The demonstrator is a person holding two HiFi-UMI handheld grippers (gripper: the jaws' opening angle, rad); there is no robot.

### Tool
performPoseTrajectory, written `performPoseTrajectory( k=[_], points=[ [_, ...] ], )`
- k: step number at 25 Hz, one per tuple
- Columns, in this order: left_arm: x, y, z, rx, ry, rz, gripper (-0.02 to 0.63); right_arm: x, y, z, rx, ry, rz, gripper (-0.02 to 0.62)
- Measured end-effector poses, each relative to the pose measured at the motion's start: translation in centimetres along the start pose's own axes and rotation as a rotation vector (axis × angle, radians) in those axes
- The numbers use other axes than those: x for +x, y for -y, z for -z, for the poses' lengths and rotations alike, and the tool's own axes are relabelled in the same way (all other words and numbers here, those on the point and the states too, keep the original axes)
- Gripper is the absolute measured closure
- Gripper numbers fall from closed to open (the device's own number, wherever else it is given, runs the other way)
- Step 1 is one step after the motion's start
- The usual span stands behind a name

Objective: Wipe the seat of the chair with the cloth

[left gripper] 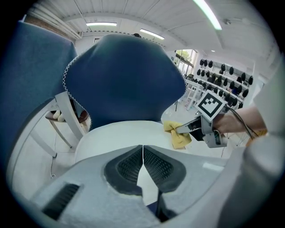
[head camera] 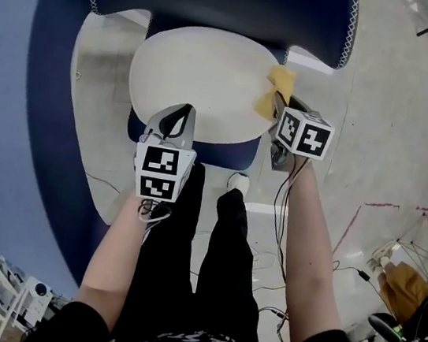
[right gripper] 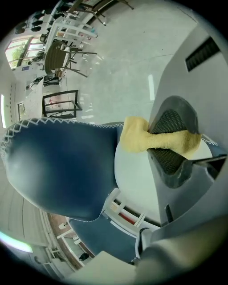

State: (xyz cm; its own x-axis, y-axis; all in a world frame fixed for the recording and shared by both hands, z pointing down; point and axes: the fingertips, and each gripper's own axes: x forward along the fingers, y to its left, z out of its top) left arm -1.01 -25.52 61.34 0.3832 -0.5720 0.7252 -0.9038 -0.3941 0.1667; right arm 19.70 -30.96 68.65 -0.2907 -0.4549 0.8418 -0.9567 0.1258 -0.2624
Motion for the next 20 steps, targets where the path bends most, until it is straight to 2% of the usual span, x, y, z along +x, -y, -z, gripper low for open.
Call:
performPoseTrajectory(
  k=[6, 15, 20],
  points=[
    [-1.4, -0.7, 0.1, -0.045, 0.019, -0.041, 0.584, -1.2, -5.2, -1.3, -0.118, 0.013, -0.101, 0.508],
    [-6.1, -9.3, 2.3, -0.141, 0.054, -0.166, 0.584, 1.9, -22.1, -0.3, -0.233, -0.025, -0.34, 0.508],
    [-7.3, -13.5, 3.6, -0.194, 0.045, -0.207, 0.584, 4.8, -29.3, 0.0, -0.28, -0.062, -0.426, 0.508]
  ],
)
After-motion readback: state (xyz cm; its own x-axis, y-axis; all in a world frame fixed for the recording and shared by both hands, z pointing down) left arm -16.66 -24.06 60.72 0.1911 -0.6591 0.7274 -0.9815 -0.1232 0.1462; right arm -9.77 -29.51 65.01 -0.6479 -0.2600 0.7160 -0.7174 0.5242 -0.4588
